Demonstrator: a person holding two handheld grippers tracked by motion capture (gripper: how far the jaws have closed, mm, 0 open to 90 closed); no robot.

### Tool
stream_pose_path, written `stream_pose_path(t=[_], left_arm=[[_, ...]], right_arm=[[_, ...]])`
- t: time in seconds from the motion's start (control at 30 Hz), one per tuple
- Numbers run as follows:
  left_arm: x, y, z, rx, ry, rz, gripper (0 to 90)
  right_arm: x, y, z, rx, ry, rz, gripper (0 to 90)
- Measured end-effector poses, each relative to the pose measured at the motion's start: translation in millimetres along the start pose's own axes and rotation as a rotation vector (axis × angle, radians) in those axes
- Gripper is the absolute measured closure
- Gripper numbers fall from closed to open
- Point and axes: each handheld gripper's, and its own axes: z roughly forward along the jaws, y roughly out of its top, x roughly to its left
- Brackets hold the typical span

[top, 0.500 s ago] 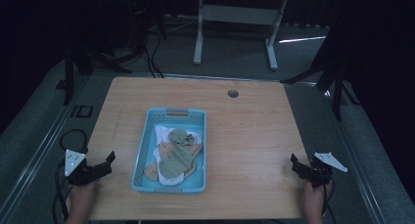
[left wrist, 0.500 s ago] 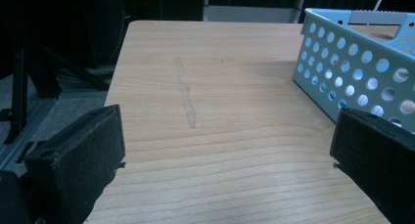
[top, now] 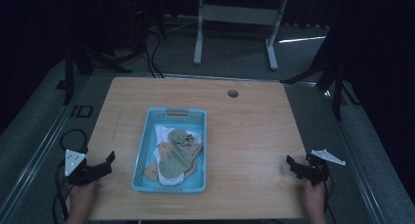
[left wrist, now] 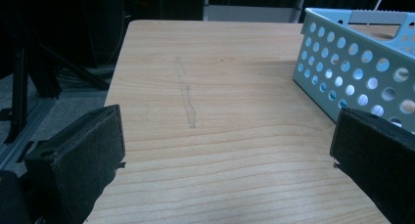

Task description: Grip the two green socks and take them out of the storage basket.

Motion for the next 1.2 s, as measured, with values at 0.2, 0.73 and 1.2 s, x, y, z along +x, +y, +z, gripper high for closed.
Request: stream_pose_path(t=[0.2, 0.73, 1.2], left_arm=[[-0.2, 0.0, -0.1, 0.001, -0.002, 0.0, 0.0], [0.1, 0.0, -0.1, 0.003, -0.003, -0.003, 0.0], [0.9, 0.0, -0.1, 0.003, -0.007, -0.005, 0.0]], right_arm=[[1.4, 9.4, 2.1, 0.023, 0.027, 0.007, 11.2], [23.7, 38.2, 6.2, -0.011, 0.09, -0.085, 12.7], [57.5, 58.9, 8.5, -0.037, 0.21, -0.189, 14.3]])
